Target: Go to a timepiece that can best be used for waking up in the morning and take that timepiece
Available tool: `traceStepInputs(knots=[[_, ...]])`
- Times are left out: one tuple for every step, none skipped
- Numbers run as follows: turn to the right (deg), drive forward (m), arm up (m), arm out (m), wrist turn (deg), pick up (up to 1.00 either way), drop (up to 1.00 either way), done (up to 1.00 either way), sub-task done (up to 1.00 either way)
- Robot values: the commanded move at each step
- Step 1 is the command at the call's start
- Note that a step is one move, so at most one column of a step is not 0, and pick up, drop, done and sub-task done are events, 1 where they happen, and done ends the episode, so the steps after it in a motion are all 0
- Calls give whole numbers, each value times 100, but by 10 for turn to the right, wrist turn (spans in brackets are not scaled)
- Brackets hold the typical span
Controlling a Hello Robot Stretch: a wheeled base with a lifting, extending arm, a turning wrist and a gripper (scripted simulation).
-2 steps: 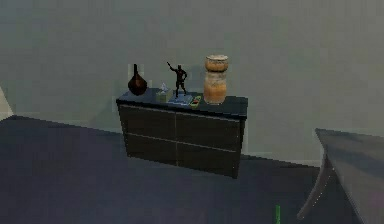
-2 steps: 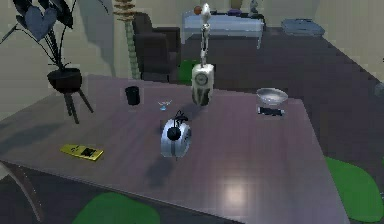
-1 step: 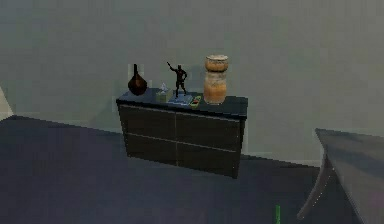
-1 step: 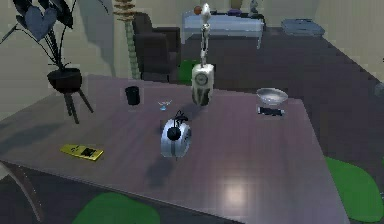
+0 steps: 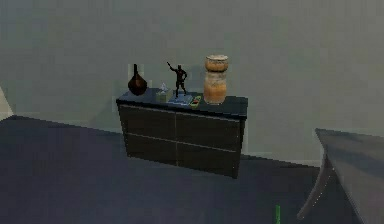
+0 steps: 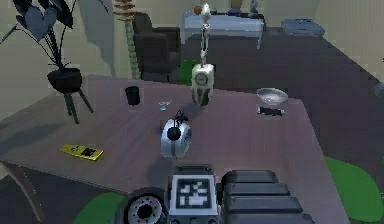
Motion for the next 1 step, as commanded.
traceStepInputs(knots=[[0, 0, 0, 32, 0, 0, 0, 0, 0]])
